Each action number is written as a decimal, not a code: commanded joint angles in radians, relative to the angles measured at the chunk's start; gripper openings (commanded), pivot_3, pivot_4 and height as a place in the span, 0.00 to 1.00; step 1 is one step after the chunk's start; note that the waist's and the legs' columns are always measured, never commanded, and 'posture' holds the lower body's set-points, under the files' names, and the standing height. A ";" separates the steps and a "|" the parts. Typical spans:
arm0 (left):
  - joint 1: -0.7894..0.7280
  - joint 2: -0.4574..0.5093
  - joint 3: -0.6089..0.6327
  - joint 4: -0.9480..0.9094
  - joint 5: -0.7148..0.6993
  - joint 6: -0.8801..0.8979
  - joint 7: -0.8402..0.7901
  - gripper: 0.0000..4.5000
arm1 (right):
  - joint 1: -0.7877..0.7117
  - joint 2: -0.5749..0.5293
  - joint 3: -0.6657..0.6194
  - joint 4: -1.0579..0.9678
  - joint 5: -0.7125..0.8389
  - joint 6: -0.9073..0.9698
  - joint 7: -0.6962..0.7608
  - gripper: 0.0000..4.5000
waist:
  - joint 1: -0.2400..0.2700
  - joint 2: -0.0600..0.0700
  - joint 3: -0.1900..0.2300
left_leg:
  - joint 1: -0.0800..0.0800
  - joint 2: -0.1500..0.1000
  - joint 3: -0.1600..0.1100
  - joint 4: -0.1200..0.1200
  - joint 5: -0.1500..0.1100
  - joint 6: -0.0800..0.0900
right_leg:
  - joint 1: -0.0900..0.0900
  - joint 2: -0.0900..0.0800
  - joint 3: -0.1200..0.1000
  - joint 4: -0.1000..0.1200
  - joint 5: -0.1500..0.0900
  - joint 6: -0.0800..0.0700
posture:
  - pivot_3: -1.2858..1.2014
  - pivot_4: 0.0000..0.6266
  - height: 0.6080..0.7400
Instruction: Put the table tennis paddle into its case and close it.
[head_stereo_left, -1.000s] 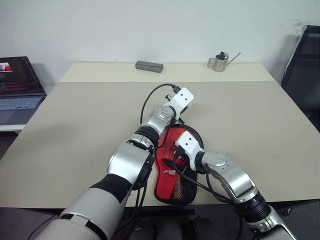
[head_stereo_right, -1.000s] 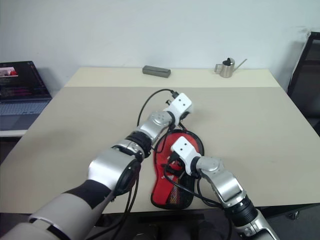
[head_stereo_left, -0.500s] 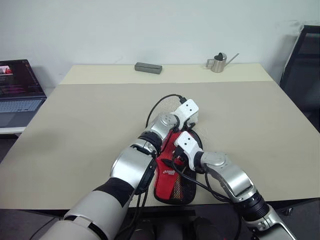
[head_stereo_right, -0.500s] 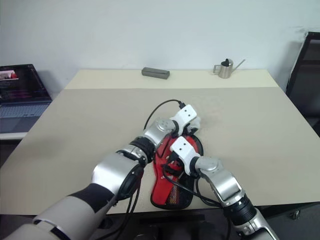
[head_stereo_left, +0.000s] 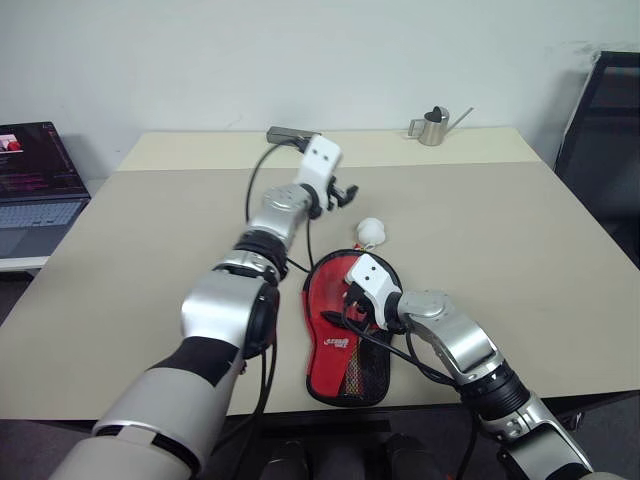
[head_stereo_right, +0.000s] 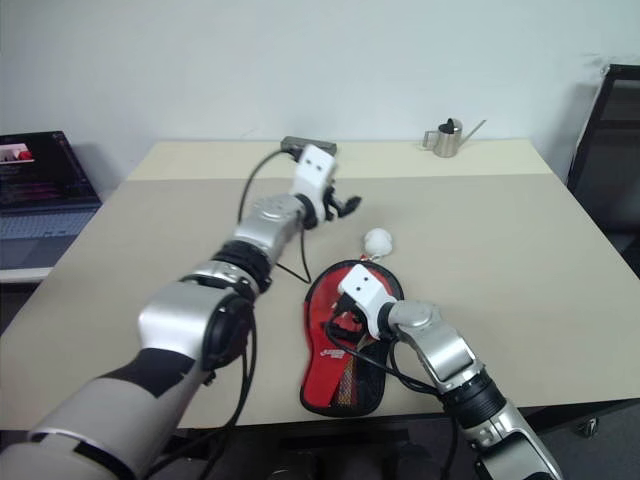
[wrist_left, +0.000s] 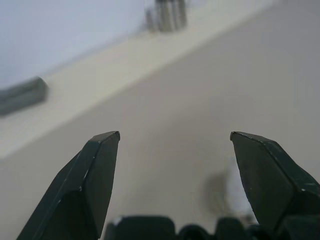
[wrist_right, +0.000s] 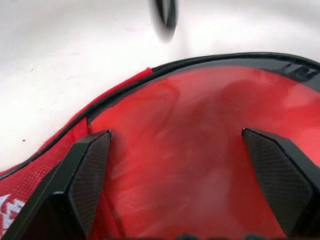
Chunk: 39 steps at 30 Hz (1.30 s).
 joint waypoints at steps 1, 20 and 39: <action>0.001 0.094 0.024 -0.085 -0.068 -0.042 -0.223 0.86 | 0.025 -0.034 -0.007 0.120 -0.028 0.024 -0.004 1.00 | -0.003 0.000 0.000 | 0.000 0.000 0.000 0.000 0.000 0.000 | 0.000 0.000 0.000 0.000 0.000 0.000 | 0.52 0.24 1.00; 0.903 0.458 -0.014 -1.502 -0.564 0.632 -0.706 0.86 | 0.014 -0.141 -0.231 -0.087 0.206 0.103 0.189 1.00 | 0.009 -0.001 -0.004 | -0.001 0.002 -0.001 0.000 0.000 0.000 | 0.000 0.001 0.001 -0.002 0.001 -0.003 | 0.52 0.24 1.00; 0.815 0.264 -0.325 -1.209 -0.322 0.313 -0.604 0.86 | 0.014 -0.615 -0.606 -0.423 0.600 0.382 0.312 1.00 | 0.009 0.000 -0.001 | -0.005 0.002 0.001 0.000 0.000 0.000 | -0.002 0.001 0.001 -0.005 0.001 -0.003 | 0.52 0.24 1.00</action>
